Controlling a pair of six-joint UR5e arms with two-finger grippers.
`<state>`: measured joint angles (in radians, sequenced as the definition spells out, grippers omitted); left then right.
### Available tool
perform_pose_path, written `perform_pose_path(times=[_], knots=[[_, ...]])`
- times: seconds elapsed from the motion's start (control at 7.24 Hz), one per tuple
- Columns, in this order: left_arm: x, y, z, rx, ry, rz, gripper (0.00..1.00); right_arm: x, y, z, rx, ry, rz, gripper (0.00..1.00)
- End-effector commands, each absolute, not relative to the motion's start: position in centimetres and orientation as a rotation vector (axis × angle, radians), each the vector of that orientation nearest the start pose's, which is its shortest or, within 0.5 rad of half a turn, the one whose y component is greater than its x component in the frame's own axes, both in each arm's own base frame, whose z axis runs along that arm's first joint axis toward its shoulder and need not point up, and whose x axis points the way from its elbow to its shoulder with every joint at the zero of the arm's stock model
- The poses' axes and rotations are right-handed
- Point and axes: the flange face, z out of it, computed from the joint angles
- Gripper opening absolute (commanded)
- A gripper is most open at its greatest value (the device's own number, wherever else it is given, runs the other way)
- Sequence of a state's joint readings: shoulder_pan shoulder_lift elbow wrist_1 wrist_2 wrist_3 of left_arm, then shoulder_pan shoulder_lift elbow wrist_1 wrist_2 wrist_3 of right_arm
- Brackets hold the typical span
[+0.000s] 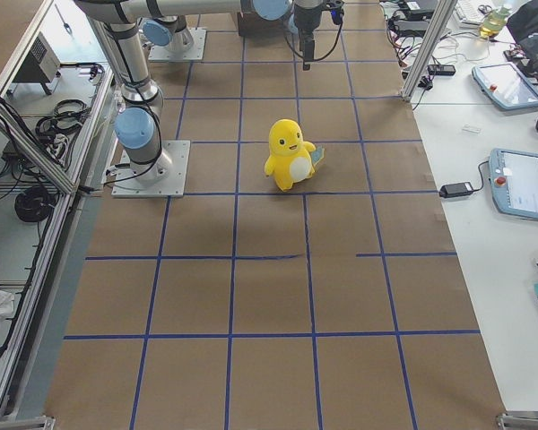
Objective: Pull drawer sideways
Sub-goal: 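Pull the drawer handle away from the cabinet with the left gripper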
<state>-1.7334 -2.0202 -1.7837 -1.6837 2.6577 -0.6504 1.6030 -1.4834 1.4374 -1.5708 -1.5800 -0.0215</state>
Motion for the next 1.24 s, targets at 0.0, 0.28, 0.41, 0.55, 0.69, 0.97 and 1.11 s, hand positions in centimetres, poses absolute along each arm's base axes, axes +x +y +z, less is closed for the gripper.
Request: perform_pose_path(times=[0.0, 0.28, 0.41, 0.55, 0.69, 0.97, 1.11], knots=[[-14.3, -51.8, 20.3, 0.001, 1.929, 0.226, 0.18, 14.9, -52.9, 50.9, -0.084, 3.149, -0.073, 1.0], [-14.8, -51.9, 20.4, 0.002, 1.95, 0.224, 0.18, 14.9, -52.9, 50.9, -0.084, 3.149, -0.073, 1.0], [-14.9, -52.1, 20.5, -0.003, 1.954, 0.222, 0.18, 14.9, -52.9, 50.9, -0.084, 3.149, -0.073, 1.0], [-15.0, -52.0, 20.5, -0.008, 1.963, 0.224, 0.18, 14.9, -52.9, 50.9, -0.084, 3.149, -0.073, 1.0], [-15.0, -52.0, 20.5, -0.008, 1.963, 0.224, 0.18, 14.9, -52.9, 50.9, -0.084, 3.149, -0.073, 1.0], [-15.6, -52.0, 20.6, 0.008, 1.964, 0.219, 0.18, 14.9, -52.9, 50.9, -0.084, 3.149, -0.073, 1.0], [-15.8, -52.1, 20.8, 0.006, 1.974, 0.219, 0.18, 14.9, -52.9, 50.9, -0.084, 3.149, -0.073, 1.0]])
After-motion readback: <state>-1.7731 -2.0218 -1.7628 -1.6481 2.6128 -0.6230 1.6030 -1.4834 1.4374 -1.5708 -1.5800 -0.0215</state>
